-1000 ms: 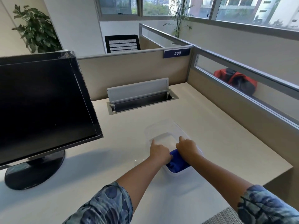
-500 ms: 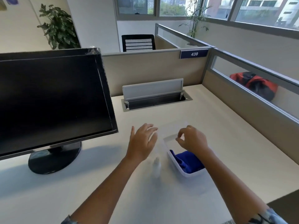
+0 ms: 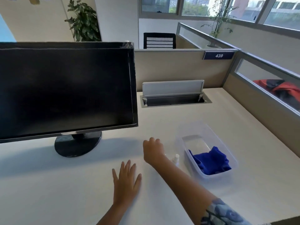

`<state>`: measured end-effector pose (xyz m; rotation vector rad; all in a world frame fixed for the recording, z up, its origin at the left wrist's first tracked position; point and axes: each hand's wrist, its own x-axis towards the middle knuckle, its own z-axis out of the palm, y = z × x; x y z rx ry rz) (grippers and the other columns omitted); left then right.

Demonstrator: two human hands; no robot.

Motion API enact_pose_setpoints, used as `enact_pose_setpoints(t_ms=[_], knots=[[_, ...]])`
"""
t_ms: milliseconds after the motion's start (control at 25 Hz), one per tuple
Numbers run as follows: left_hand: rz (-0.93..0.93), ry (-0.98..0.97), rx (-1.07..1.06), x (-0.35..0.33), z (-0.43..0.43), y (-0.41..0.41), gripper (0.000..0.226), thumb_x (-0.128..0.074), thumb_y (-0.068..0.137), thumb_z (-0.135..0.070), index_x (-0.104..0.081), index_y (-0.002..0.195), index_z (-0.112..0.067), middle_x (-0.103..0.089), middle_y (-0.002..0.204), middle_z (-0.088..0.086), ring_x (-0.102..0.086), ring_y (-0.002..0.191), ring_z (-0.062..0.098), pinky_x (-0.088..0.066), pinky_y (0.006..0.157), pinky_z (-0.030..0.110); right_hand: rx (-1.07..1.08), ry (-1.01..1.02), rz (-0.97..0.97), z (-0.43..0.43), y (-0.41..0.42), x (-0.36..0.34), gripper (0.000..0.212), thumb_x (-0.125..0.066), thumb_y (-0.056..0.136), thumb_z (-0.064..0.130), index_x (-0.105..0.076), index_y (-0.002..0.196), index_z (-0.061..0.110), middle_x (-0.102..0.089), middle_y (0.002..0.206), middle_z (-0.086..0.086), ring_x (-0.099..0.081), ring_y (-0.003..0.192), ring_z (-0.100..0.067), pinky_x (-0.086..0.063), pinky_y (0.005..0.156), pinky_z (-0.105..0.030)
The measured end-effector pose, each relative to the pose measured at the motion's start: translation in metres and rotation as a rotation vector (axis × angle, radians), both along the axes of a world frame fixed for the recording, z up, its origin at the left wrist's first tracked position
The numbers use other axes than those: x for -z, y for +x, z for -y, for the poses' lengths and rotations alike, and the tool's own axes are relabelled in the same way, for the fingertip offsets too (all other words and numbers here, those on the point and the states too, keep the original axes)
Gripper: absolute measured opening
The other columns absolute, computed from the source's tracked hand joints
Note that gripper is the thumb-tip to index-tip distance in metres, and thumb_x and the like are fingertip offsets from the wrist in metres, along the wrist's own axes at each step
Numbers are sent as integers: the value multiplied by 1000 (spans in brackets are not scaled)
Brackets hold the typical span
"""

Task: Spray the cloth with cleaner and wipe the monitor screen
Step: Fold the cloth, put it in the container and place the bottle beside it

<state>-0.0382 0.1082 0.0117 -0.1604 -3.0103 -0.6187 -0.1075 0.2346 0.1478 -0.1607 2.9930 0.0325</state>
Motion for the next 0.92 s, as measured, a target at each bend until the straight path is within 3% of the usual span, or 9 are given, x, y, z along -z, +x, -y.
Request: enact_pose_setpoints(t_ms=[160,400,480,600,720,920], knots=[[-10,-10,16,-3,2,0,63,-17,99,-52,-62,117,-13,-56,133,12,-49,125,34,-5,109,52,147,260,156,-1,-13,42,44,-53,89,18,-43,130,5,-44,132,-20,-45,117,-38,-38,97,-37],[-59,-5,9,4,2,-1,61,-20,98,-52,-64,115,-14,-57,132,11,-48,126,34,-12,108,58,159,262,230,-9,-13,63,46,-55,89,11,-40,131,0,-47,129,-17,-50,117,-34,-47,93,-40],[-64,-1,8,6,3,-2,61,-19,98,-52,-64,115,-14,-57,132,11,-48,126,34,-12,108,57,136,217,206,-8,-9,59,41,-55,88,5,-47,128,2,-50,126,-15,-52,115,-32,-48,91,-38],[-68,-11,11,7,3,-3,63,-17,98,-54,-64,115,-15,-56,132,11,-47,127,34,-9,109,55,39,53,84,-11,3,31,34,-52,86,-5,-55,118,6,-55,118,-11,-54,111,-28,-47,88,-32],[-64,-28,19,8,3,-3,65,-16,98,-55,-64,116,-15,-56,133,10,-45,127,32,-5,109,52,7,-303,-127,-28,21,-11,35,-47,86,-6,-61,113,12,-60,112,-6,-57,102,-23,-47,83,-29],[-78,-16,34,11,4,-1,66,-17,97,-57,-63,118,-16,-54,135,9,-37,131,27,-1,111,50,88,-787,-328,-96,57,-46,18,-72,80,10,-67,96,16,-63,93,6,-63,81,-8,-54,74,-18]])
